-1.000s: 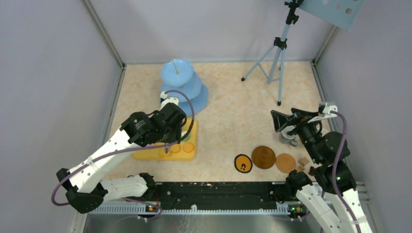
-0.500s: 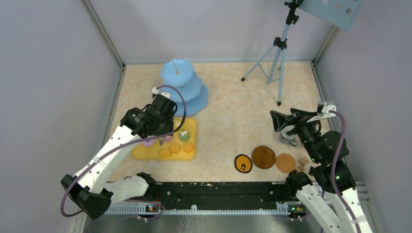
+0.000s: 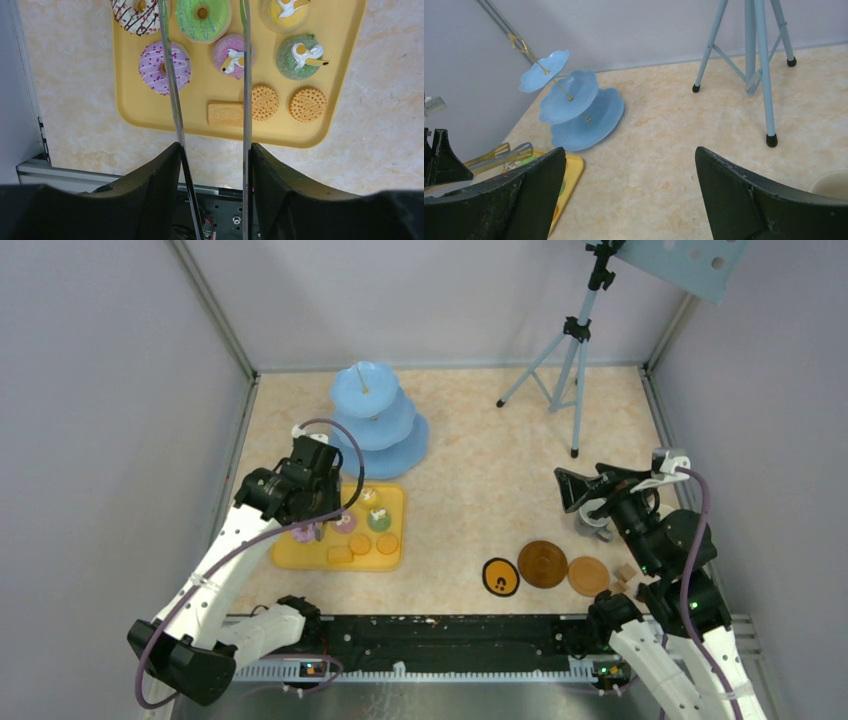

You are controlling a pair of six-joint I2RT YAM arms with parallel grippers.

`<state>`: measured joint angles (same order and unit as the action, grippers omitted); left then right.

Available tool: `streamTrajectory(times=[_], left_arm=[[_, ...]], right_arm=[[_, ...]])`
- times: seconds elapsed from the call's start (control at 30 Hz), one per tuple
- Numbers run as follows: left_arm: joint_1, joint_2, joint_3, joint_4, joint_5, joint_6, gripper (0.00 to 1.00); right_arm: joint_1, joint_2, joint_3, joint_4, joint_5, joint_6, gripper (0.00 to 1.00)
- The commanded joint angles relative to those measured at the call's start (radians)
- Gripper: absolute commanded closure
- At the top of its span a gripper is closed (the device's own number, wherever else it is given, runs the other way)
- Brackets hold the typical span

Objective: Serve the afternoon tea

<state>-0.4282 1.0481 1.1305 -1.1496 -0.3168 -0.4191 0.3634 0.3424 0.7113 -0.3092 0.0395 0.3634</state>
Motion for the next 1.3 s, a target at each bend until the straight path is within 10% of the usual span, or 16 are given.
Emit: streamTrajectory(times=[0.0, 1.27], left_arm=[[0.028, -0.024, -0.015, 0.050, 0.026, -0.005, 0.42], [0.097, -0.024, -0.161, 0.172, 0.069, -0.075, 0.42]], right_arm=[[-0.004, 0.000, 0.004, 0.032, -0.010, 0.003, 0.01], [-0.005, 0.001, -0.005, 0.035, -0.005, -0.004, 0.01]])
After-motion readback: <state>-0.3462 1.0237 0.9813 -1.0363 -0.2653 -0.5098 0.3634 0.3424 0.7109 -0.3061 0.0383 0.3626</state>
